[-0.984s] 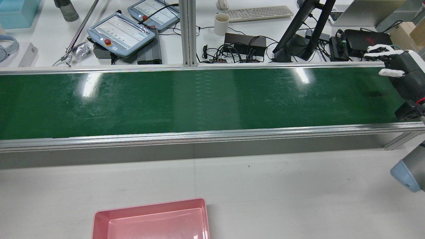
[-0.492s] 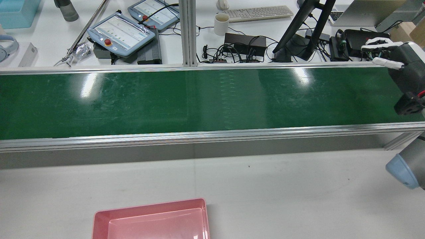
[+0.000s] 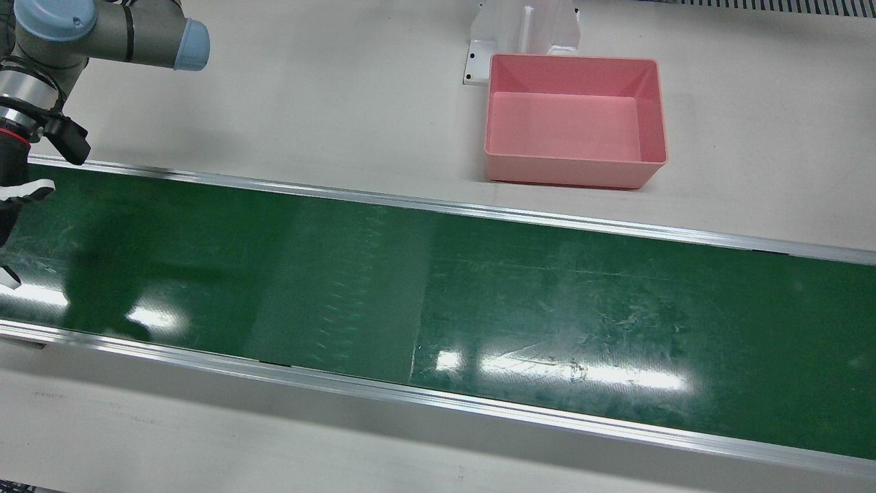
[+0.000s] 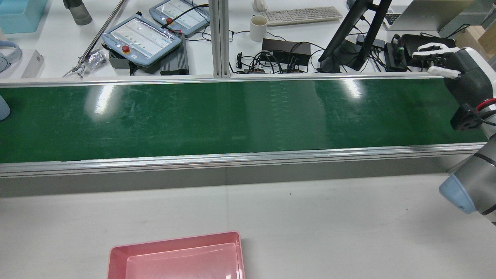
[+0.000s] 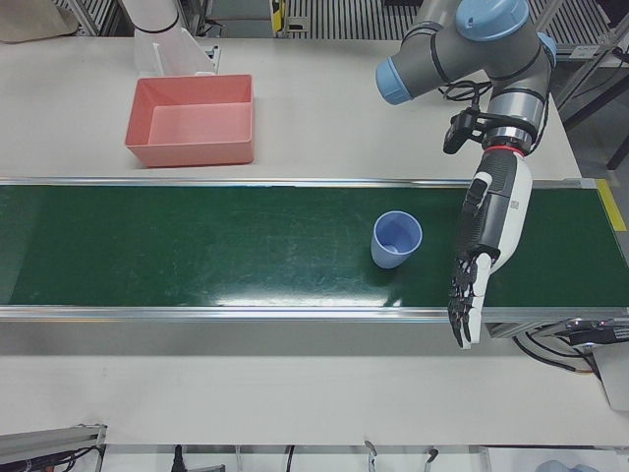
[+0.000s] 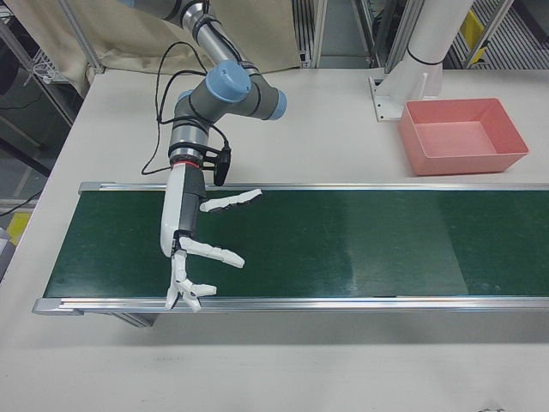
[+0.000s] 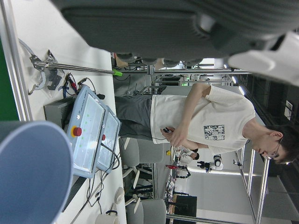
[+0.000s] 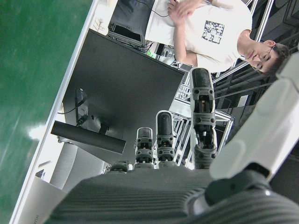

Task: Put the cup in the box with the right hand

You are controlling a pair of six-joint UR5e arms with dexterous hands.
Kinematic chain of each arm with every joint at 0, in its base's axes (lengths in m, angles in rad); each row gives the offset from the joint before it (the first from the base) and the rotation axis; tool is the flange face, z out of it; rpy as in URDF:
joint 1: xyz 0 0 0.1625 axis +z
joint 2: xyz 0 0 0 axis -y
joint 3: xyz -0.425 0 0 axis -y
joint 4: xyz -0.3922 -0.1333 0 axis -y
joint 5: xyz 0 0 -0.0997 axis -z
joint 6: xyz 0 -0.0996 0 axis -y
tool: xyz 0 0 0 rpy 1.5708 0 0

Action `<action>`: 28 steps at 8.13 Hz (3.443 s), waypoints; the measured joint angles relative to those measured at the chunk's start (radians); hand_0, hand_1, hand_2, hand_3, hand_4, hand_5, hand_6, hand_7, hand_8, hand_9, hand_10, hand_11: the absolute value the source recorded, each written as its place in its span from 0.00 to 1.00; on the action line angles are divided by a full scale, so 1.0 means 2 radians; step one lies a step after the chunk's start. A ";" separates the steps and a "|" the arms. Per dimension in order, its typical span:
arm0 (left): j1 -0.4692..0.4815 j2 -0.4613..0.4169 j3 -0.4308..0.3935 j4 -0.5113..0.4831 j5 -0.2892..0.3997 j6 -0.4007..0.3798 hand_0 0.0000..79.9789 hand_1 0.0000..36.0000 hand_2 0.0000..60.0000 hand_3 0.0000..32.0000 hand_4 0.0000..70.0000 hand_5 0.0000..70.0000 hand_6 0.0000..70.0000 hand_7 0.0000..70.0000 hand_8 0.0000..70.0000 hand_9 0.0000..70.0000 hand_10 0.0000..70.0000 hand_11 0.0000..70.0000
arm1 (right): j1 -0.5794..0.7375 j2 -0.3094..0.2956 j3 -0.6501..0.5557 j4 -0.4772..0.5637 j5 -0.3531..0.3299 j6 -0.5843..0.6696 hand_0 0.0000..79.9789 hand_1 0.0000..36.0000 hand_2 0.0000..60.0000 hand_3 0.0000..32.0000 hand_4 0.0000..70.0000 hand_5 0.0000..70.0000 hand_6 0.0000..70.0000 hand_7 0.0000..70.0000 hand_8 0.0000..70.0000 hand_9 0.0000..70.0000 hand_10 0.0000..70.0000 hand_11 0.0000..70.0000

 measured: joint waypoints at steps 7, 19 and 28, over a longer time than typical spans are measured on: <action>0.000 0.000 0.001 0.000 0.000 0.000 0.00 0.00 0.00 0.00 0.00 0.00 0.00 0.00 0.00 0.00 0.00 0.00 | -0.030 0.007 -0.003 -0.002 0.018 -0.002 0.55 0.01 0.02 0.00 0.78 0.02 0.14 0.69 0.15 0.28 0.02 0.02; 0.000 0.000 0.001 0.000 0.000 0.000 0.00 0.00 0.00 0.00 0.00 0.00 0.00 0.00 0.00 0.00 0.00 0.00 | -0.047 0.007 0.003 -0.002 0.025 -0.018 0.55 0.02 0.01 0.00 0.68 0.02 0.14 0.68 0.15 0.29 0.03 0.04; 0.000 0.000 0.001 0.000 0.000 0.000 0.00 0.00 0.00 0.00 0.00 0.00 0.00 0.00 0.00 0.00 0.00 0.00 | -0.057 0.007 0.003 -0.001 0.026 -0.039 0.55 0.02 0.00 0.00 0.61 0.03 0.14 0.66 0.15 0.29 0.04 0.06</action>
